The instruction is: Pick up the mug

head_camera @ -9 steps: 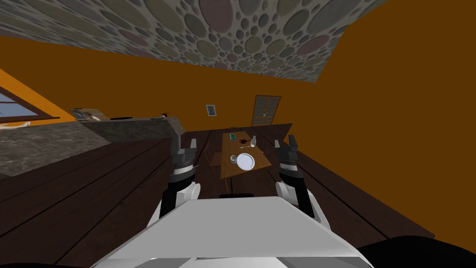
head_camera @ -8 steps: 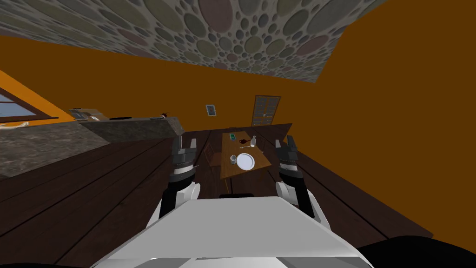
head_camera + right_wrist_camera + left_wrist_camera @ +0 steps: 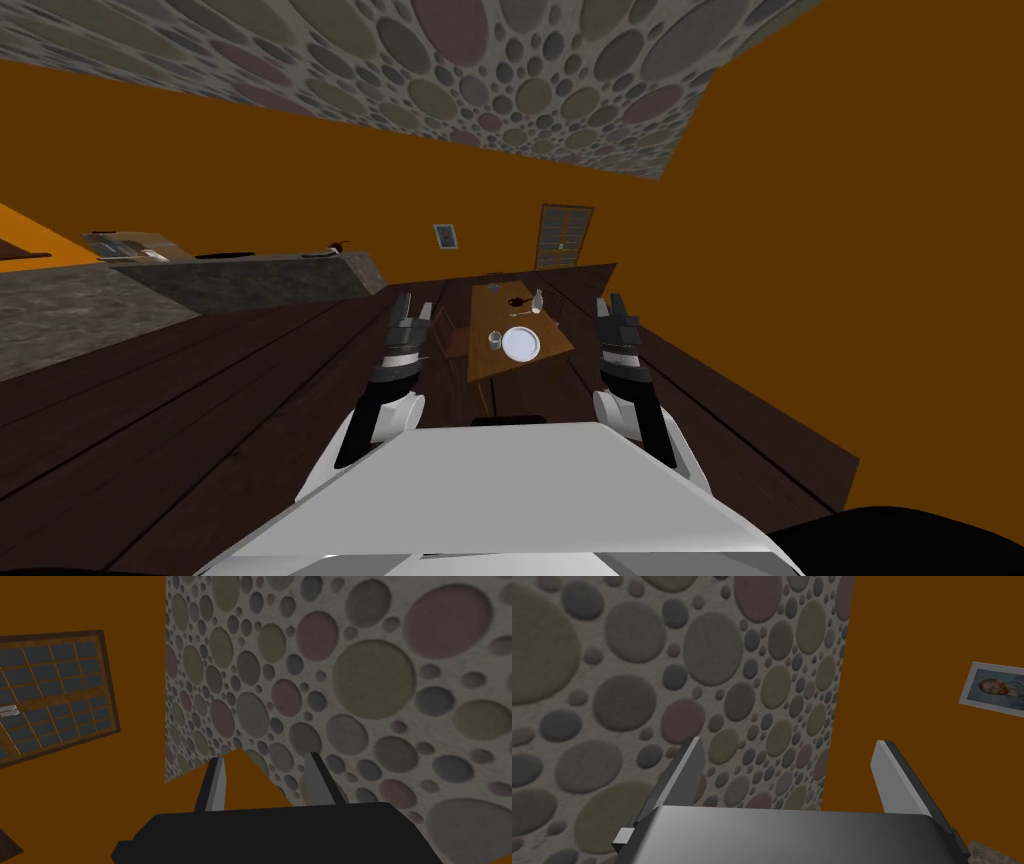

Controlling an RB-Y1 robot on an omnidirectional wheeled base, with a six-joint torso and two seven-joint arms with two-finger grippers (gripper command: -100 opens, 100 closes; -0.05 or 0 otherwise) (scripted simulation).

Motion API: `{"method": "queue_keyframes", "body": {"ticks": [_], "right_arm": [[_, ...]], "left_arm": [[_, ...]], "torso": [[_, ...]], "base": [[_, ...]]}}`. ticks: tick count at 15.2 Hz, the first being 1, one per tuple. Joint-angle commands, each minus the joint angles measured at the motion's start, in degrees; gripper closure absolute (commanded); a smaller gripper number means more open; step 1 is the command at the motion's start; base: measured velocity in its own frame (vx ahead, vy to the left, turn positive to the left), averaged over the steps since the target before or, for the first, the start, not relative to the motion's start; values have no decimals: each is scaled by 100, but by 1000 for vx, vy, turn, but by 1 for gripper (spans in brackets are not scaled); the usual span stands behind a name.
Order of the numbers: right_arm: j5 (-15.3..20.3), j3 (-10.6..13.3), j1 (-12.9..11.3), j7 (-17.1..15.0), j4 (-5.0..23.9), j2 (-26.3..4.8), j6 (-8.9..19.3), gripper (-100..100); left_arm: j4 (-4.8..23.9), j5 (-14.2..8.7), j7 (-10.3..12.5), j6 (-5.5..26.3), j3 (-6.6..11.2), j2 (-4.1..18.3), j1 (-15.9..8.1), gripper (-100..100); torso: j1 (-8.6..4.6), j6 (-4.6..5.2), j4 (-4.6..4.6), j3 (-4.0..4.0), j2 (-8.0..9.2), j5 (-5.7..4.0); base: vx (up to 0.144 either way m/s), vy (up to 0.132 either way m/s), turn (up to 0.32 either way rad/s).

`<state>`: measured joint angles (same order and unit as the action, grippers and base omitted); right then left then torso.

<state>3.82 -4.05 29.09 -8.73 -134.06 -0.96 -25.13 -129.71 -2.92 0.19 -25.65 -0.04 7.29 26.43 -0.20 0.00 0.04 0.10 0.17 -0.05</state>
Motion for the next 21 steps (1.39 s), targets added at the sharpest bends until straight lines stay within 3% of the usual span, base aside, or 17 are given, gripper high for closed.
{"method": "queue_keyframes", "body": {"ticks": [1,7,13,17,18,20,21], "right_arm": [[0,0,0,0,0,0,0,0],[0,0,0,0,0,0,0,0],[0,1,-1,0,0,0,0,0],[0,0,0,0,0,0,0,0],[0,0,0,0,0,0,0,0],[0,0,0,0,0,0,0,0],[0,0,0,0,0,0,0,0]], "left_arm": [[115,-32,75,286,69,121,-103,-100],[338,-79,204,785,174,289,-248,-100],[768,-157,412,1646,376,490,-521,-100],[935,-184,484,1997,454,546,-625,-100],[1113,-211,556,2133,538,600,-735,-100],[1113,-211,556,2340,538,600,-735,-100],[1300,-238,628,2510,626,651,-851,-100]], "torso": [[0,0,0,0,0,0],[-3,1,0,0,0,0],[-6,4,-1,-2,-2,0],[3,2,-2,-4,-6,1],[6,0,-2,-4,-6,1],[5,2,-2,-5,-8,2],[8,-1,-2,-5,-8,2]], "base": [[-22,-36,-70],[-34,-48,-99],[-34,-53,-136],[-19,-38,-80],[-17,-36,-156],[-15,-34,-89],[-16,-43,-113]]}}
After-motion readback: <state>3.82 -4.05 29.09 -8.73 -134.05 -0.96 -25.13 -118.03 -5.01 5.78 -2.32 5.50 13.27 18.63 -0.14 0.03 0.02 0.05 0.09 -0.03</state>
